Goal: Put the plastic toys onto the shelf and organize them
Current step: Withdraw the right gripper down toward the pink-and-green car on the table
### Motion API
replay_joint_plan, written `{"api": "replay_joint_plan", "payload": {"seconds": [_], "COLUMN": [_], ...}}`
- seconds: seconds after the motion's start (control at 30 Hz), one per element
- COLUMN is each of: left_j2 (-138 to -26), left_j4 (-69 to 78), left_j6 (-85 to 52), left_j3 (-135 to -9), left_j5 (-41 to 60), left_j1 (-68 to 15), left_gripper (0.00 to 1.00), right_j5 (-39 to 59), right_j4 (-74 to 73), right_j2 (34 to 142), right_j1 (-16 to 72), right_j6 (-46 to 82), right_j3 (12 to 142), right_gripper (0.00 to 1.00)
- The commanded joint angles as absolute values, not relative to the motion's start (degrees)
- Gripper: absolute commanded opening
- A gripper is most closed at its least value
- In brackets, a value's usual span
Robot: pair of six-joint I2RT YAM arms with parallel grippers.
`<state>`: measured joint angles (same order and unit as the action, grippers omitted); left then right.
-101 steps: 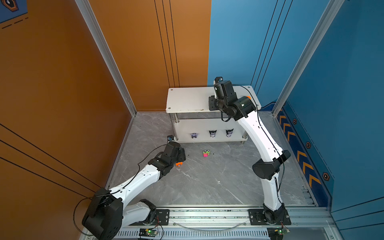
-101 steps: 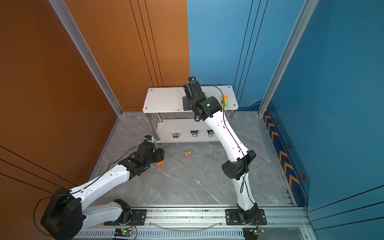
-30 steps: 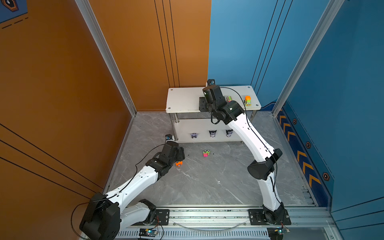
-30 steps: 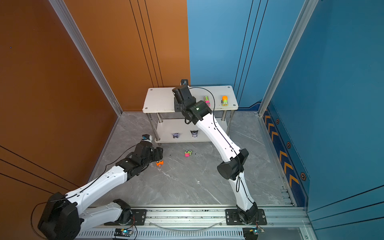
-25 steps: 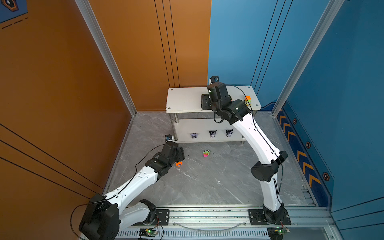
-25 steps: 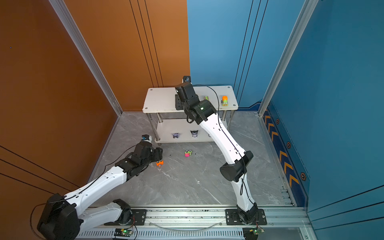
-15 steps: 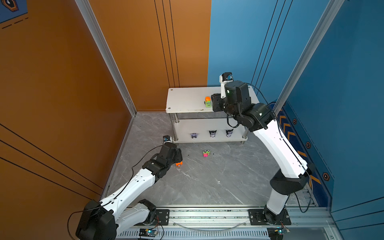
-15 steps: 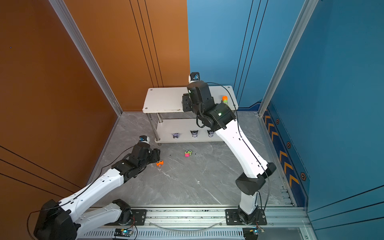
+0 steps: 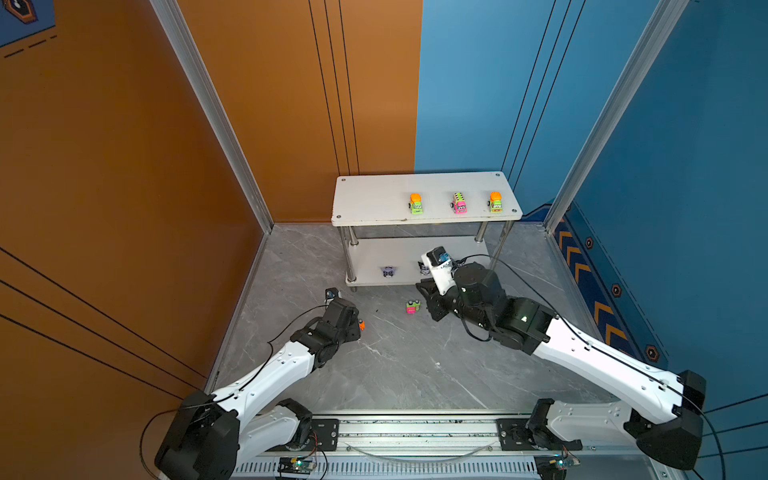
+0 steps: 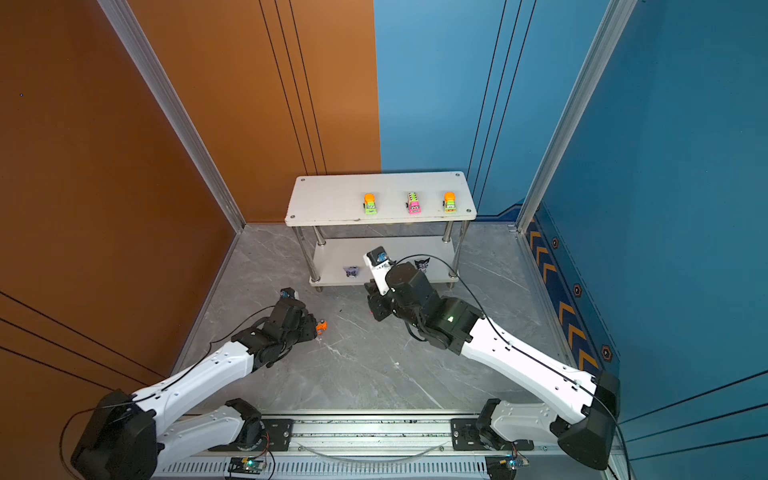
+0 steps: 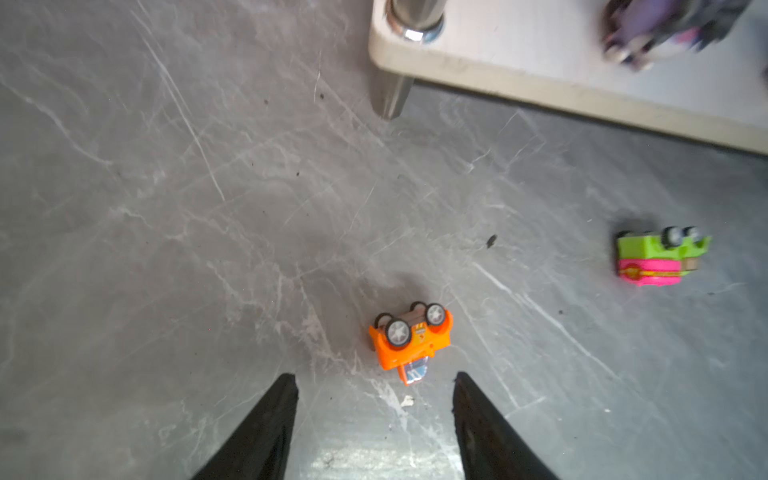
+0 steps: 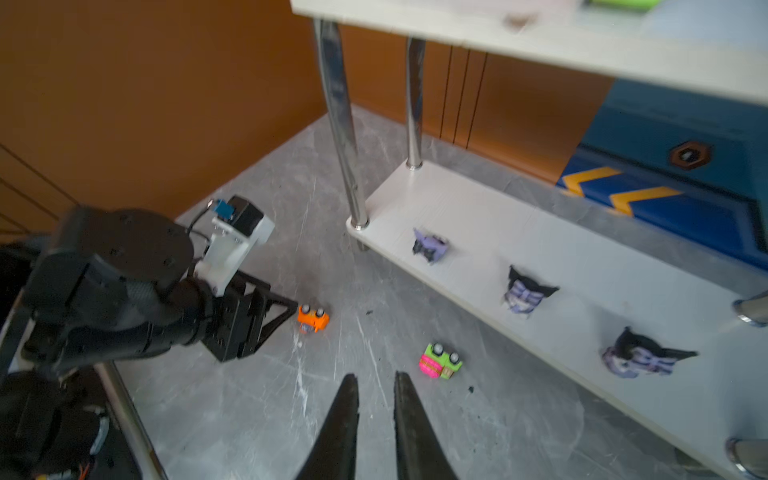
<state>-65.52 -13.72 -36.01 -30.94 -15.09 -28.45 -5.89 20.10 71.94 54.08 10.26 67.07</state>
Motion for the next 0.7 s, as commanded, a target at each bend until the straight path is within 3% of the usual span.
{"api": "replay_joint_plan", "payload": {"seconds": [0.0,0.13,0.33,0.67], "left_j2": [-69.58,-73.60,-75.50,-80.56], "left_j4": [-8.23,-6.34,-6.40,-0.43], "left_j6": [-38.62,-38.48,-37.25,-35.40], "left_j3": [-30.37,-32.32,-36.15,-40.97], "left_j5": [-13.49,-12.06,-12.53,-11.98], "left_j1": [-28.94,-29.47,-31.16,-35.29], "left_gripper": [0.62,0.49,0.50,0.54], "right_j5": [-2.11,-1.62,3.13,2.62], "right_j4": [18.72,19.49,15.45,6.43], "right_j2": [76.72,81.93,88.88,100.73], "right_j1": [54.75,53.37,45.59,38.77], "right_j6": [9.76,11.49,14.82,19.43], "right_j3": [65.30,62.94,59.70,58.59], "right_gripper": [0.16,0.00,0.01,0.00]}}
